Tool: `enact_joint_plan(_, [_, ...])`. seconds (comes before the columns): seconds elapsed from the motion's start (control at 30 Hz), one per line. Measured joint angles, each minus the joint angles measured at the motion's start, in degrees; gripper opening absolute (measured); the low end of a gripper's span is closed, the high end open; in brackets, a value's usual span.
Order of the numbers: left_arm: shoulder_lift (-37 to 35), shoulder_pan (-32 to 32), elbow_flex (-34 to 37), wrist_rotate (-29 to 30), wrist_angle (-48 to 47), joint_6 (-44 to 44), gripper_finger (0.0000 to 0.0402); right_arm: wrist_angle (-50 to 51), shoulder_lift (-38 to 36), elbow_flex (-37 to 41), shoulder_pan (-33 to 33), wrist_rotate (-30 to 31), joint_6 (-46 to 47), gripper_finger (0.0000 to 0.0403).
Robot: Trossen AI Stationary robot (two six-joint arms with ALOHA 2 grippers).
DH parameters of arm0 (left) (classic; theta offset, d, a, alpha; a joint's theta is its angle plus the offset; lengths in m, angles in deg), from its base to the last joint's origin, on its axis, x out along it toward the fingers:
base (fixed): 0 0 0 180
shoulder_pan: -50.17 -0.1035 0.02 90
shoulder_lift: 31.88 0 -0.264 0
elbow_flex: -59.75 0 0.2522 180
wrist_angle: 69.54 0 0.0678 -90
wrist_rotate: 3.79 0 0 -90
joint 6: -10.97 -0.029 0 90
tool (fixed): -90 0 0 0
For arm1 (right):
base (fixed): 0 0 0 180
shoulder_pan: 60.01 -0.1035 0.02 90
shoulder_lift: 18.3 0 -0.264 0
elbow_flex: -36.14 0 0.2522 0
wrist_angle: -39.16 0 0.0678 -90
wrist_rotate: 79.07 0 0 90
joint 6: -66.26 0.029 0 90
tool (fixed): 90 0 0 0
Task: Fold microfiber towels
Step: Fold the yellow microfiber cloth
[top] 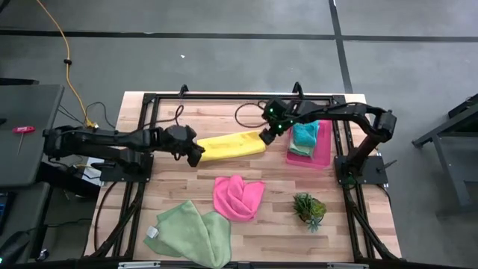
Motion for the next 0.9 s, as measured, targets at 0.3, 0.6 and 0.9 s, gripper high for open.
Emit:
enact_joint_plan(0.3, [1.70, 3.34, 7.25, 8.22, 9.46, 10.65, 0.0003, -12.14, 0.14, 7.57, -2.89, 2.07, 9.07, 0.0017])
enact_joint_plan(0.6, [7.26, 0.79, 9.23, 6.59, 11.50, 8.89, 0.0001, -18.56, 4.00, 8.73, -2.89, 3.51, 15.45, 0.0006])
enact_joint_plan(0.9, [14.14, -1.33, 9.38, 8.67, 16.05, 4.75, 0.0000, -18.21, 5.64, 8.73, -4.16, 8.57, 18.38, 0.0001])
